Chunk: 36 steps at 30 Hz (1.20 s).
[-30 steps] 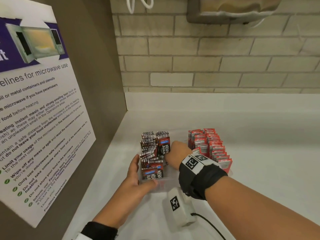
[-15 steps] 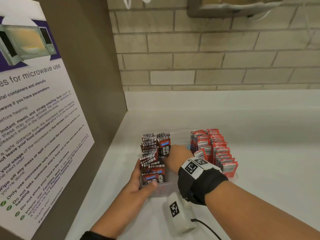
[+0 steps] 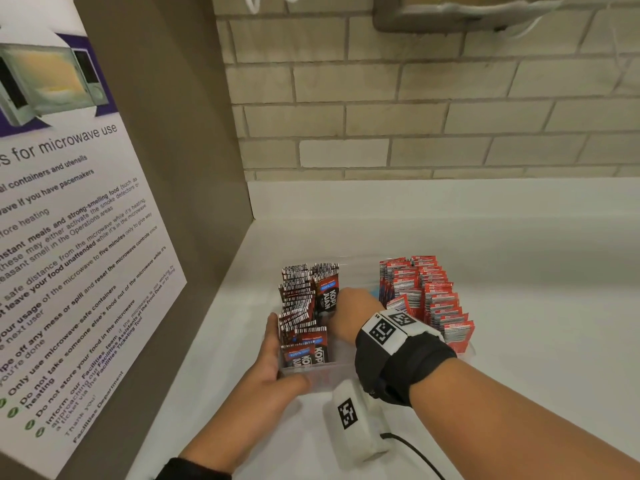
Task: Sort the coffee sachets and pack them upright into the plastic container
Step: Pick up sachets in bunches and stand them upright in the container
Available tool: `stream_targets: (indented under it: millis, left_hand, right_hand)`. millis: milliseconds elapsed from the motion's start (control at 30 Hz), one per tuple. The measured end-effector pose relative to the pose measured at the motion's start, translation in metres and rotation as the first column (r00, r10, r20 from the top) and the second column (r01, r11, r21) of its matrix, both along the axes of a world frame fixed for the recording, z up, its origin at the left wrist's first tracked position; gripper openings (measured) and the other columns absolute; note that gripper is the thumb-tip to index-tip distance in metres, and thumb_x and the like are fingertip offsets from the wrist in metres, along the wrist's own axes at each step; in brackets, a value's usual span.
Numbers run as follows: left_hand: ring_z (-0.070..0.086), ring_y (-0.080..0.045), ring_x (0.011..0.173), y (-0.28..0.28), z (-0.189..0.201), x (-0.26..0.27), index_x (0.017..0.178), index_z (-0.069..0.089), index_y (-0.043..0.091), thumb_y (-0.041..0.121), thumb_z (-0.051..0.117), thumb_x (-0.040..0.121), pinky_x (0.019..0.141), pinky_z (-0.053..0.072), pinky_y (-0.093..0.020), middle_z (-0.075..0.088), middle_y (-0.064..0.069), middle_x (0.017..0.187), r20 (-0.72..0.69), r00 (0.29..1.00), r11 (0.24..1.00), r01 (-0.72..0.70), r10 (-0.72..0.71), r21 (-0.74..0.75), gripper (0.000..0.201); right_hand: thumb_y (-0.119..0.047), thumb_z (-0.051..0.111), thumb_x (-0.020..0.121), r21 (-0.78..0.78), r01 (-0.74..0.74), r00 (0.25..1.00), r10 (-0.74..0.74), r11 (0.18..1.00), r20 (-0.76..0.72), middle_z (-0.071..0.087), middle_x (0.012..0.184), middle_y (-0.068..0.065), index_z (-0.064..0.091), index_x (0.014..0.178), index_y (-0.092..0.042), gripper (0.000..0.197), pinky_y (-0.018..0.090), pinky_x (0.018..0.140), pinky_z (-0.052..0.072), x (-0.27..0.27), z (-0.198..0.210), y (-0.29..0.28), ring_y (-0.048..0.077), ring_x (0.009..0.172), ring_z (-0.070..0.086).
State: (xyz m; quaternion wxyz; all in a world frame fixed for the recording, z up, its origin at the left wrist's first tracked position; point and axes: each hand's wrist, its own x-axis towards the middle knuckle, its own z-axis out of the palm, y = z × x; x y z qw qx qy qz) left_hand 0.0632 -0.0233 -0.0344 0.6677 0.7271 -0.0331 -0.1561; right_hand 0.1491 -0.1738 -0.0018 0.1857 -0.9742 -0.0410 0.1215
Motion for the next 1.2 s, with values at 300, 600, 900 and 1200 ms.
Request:
stream_targets:
  millis: [300, 600, 900, 1200]
  left_hand:
    - [0.052, -0.005, 0.122, 0.007, -0.001, -0.004, 0.148, 0.011, 0.043, 0.026, 0.064, 0.048, 0.11, 0.036, -0.041, 0.054, 0.015, 0.135, 0.03, 1.0, 1.0, 0.009, -0.009, -0.001, 0.114]
    - [0.045, -0.003, 0.127, 0.006, -0.001, -0.01, 0.147, 0.0, 0.049, 0.013, 0.055, 0.059, 0.088, 0.045, -0.02, 0.037, 0.014, 0.148, 0.007, 0.998, 0.995, 0.066, -0.066, 0.078, 0.11]
    - [0.021, -0.012, 0.143, 0.0, -0.002, -0.01, 0.145, -0.007, 0.05, 0.018, 0.056, 0.06, 0.07, 0.045, -0.008, 0.009, 0.008, 0.16, 0.009, 0.999, 0.995, 0.031, -0.032, 0.097, 0.111]
    - [0.019, 0.01, 0.13, 0.001, 0.009, -0.015, 0.146, -0.003, 0.045, -0.001, 0.052, 0.067, 0.082, 0.036, -0.001, 0.006, 0.025, 0.151, 0.063, 0.988, 0.99, -0.139, 0.139, 0.002, 0.107]
  right_hand:
    - [-0.005, 0.057, 0.088, 0.012, -0.049, 0.999, 0.049, 0.999, -0.009, 0.062, 0.102, 0.01, 0.056, 0.11, -0.001, 0.023, 0.023, 0.072, 0.044, -0.028, 0.048, -0.013, 0.027, 0.105, 0.06]
    - [-0.004, 0.066, 0.079, 0.347, -0.156, 0.987, 0.155, 0.925, 0.031, 0.057, 0.069, -0.003, 0.052, 0.068, -0.019, 0.023, 0.023, 0.063, 0.048, -0.052, 0.032, -0.013, 0.009, 0.064, 0.054]
    - [-0.003, 0.069, 0.077, 0.441, -0.131, 0.991, 0.111, 0.888, 0.07, 0.055, 0.06, -0.01, 0.056, 0.063, -0.017, 0.024, 0.011, 0.057, 0.041, -0.052, 0.018, -0.003, 0.0, 0.056, 0.05]
    - [0.0, 0.06, 0.085, 0.28, -0.159, 0.987, 0.142, 0.947, 0.079, 0.07, 0.095, 0.003, 0.072, 0.091, -0.009, 0.016, 0.021, 0.083, 0.047, -0.053, 0.029, -0.012, 0.011, 0.082, 0.06]
